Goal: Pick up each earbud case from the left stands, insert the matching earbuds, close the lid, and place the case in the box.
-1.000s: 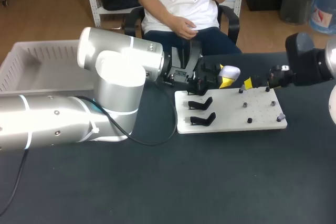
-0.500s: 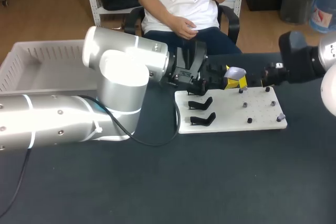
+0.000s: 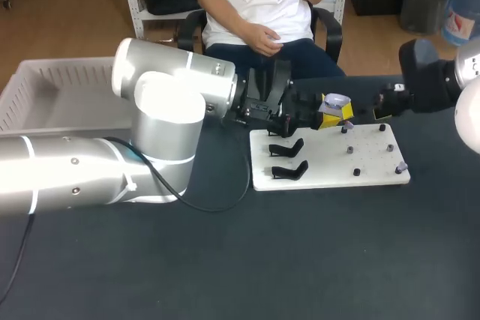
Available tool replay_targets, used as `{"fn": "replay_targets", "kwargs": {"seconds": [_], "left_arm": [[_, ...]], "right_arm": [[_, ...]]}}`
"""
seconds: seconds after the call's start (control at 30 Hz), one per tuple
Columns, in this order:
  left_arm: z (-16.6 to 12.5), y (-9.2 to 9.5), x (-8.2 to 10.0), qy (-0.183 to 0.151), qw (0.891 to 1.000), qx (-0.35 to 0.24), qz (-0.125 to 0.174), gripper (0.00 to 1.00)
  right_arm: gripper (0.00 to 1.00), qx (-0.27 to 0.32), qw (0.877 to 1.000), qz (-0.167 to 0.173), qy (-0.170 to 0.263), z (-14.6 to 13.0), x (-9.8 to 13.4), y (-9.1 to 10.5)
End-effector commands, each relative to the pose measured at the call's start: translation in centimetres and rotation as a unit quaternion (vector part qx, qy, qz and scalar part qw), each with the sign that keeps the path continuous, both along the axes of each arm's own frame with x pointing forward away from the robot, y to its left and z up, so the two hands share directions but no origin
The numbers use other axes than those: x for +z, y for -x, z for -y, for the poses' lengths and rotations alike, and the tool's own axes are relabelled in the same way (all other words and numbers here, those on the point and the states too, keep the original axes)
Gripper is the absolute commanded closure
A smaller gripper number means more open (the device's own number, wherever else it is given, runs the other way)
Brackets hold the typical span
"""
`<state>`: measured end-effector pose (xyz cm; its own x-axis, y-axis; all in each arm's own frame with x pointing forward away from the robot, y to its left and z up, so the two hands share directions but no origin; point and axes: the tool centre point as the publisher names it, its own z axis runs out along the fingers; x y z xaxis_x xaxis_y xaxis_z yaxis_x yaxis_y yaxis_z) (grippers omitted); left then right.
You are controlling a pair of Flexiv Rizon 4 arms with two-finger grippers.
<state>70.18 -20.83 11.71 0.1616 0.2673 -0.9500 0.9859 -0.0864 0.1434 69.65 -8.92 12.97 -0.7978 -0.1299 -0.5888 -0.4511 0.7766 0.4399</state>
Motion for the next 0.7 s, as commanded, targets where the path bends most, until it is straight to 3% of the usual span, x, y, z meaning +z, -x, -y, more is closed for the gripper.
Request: {"fn": "replay_targets", "kwargs": {"seconds": [0.03, 0.17, 0.37, 0.53, 0.7], "left_arm": [[-0.3, 0.7, 0.0, 0.002, 1.0, 0.0, 0.001, 1.0], [-0.4, 0.9, -0.4, 0.01, 1.0, 0.001, -0.01, 1.0], [-1.1, 0.3, -0.6, 0.057, 0.997, 0.027, -0.046, 1.0], [-2.3, 0.0, 0.0, 0.086, 0.994, 0.034, -0.058, 1.0], [-3.7, -0.1, 1.0, 0.089, 0.994, 0.036, -0.057, 1.0]], "right_arm": [[0.0, -0.002, 1.0, 0.004, 0.001, 0.2, 0.1, -0.1], [0.0, -0.007, 1.0, 0.012, 0.007, 0.4, 0.5, -0.1], [0.0, -0.019, 0.997, 0.018, 0.073, 1.3, 1.1, 0.5], [0.0, -0.034, 0.992, 0.011, 0.121, 2.3, 1.3, 1.2], [0.0, -0.05, 0.984, -0.007, 0.174, 3.6, 1.0, 2.2]]}}
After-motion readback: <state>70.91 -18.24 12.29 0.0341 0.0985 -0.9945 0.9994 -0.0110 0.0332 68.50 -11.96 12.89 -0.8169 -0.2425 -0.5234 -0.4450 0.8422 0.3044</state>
